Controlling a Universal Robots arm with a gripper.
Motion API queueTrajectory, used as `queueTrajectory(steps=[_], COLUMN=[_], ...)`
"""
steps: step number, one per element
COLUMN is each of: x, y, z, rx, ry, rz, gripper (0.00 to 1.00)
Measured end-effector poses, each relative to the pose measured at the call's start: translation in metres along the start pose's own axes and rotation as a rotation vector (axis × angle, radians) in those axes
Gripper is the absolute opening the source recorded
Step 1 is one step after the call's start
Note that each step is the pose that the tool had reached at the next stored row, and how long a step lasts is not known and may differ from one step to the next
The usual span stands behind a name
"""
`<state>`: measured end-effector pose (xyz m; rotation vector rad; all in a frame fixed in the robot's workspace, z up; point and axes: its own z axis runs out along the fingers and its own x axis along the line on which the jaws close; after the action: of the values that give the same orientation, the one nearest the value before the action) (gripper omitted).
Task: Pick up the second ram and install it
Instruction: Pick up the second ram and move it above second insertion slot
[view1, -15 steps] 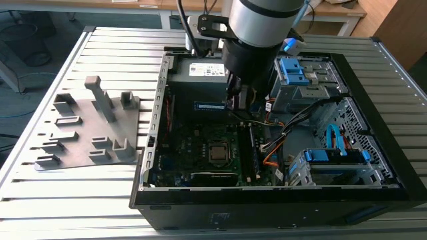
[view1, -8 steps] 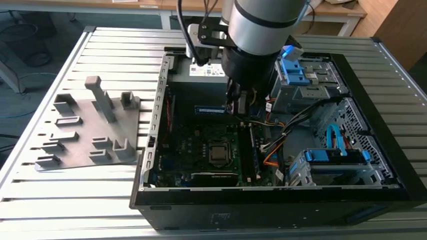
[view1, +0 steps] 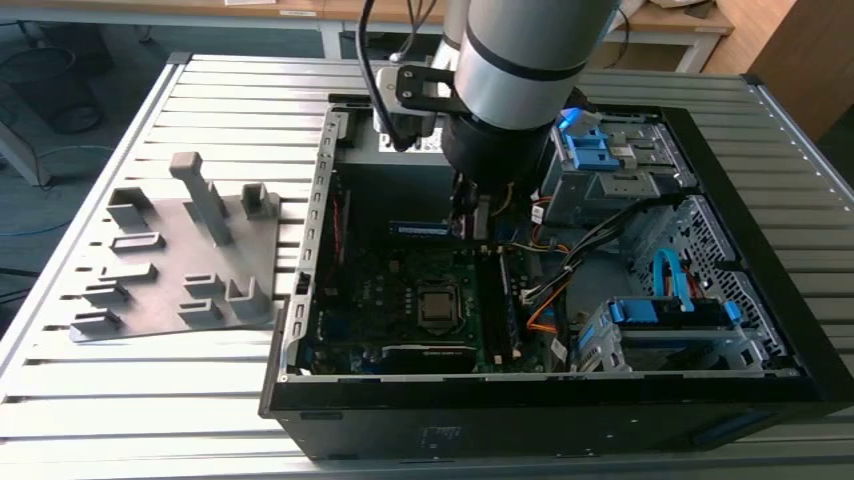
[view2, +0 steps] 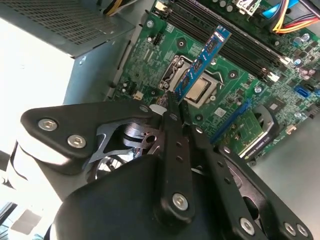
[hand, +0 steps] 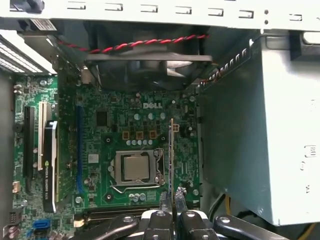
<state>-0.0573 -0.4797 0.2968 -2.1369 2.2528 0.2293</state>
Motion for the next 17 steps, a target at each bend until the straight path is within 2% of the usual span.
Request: queueTrajectory(steps=[12, 17], x=[0.0033, 0.0033], y=[-0.002, -0.0021], z=[0.0212, 0.0215], rx=[0.0, 0.0], ry=[-0.0001, 0.0], rz=[0.0, 0.0], gripper=[0.14, 0.14])
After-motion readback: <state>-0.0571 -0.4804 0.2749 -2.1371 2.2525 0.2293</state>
